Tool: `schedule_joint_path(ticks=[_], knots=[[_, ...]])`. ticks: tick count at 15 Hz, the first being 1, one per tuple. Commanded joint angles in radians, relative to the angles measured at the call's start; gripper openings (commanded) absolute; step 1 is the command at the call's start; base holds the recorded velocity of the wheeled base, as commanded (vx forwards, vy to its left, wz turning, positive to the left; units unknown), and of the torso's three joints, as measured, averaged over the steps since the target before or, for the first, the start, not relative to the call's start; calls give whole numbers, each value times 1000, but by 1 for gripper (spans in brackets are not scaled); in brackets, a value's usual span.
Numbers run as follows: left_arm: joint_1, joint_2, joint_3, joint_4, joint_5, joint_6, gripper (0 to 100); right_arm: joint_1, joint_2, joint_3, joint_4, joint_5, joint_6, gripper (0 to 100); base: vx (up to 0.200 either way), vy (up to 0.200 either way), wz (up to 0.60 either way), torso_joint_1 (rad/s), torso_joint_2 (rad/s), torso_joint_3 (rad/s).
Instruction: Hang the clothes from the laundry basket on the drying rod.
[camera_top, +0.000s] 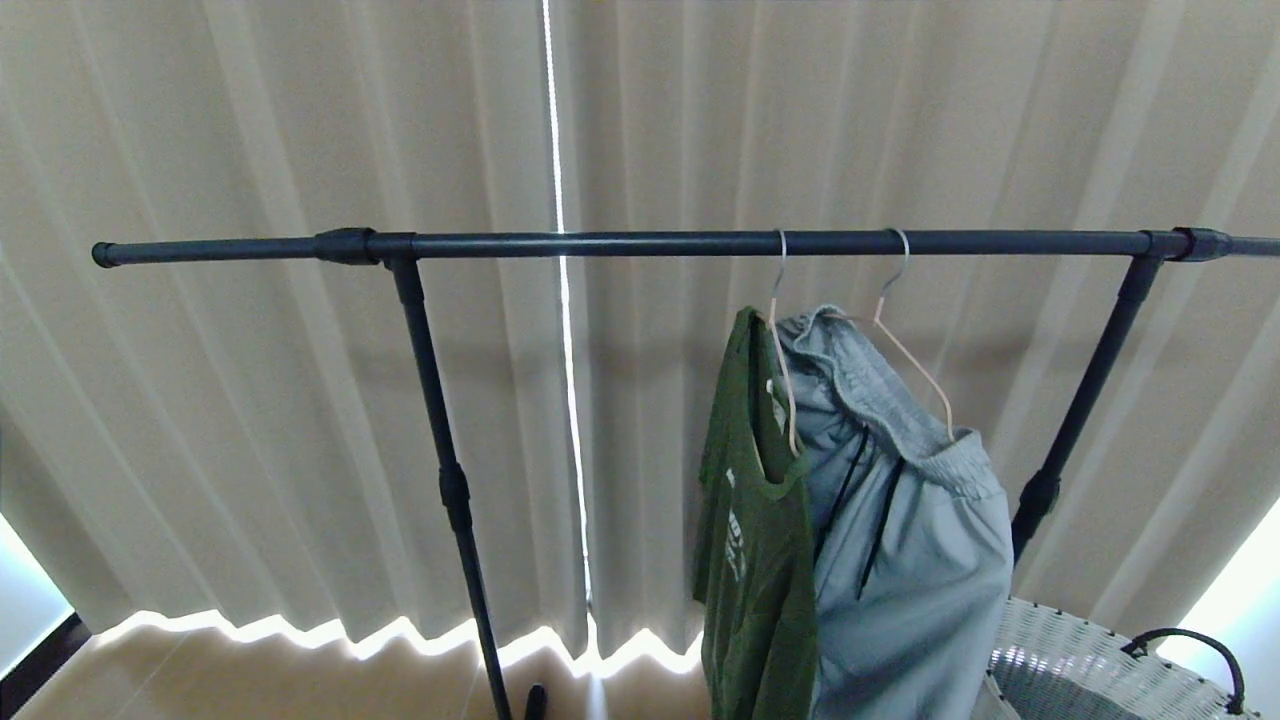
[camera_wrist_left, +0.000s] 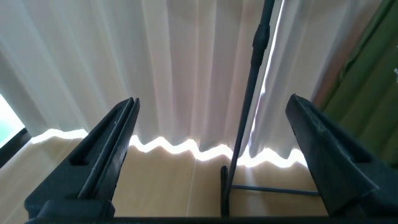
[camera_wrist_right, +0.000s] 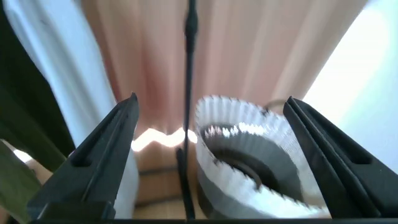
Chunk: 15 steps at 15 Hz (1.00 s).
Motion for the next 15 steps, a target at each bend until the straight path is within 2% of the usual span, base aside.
schedule_joint_path(ticks=[1,2,3,6,15], knots=[[0,0,0,0,0,-1,100,6,-24,29,-27,21,0,100,0,0,0,0,0,0],[0,0,0,0,0,-2,100,4,-24,75,-102,91,-4,100,0,0,0,0,0,0],[0,0,0,0,2,-16,100,6,-24,88,-136,123,-4,100,0,0,0,0,0,0],[0,0,-2,0,3,-67,100,6,-24,88,-136,133,-3,100,0,0,0,0,0,0],[0,0,0,-1,3,-65,100,6,-26,88,-142,119,45,100,0,0,0,0,0,0]])
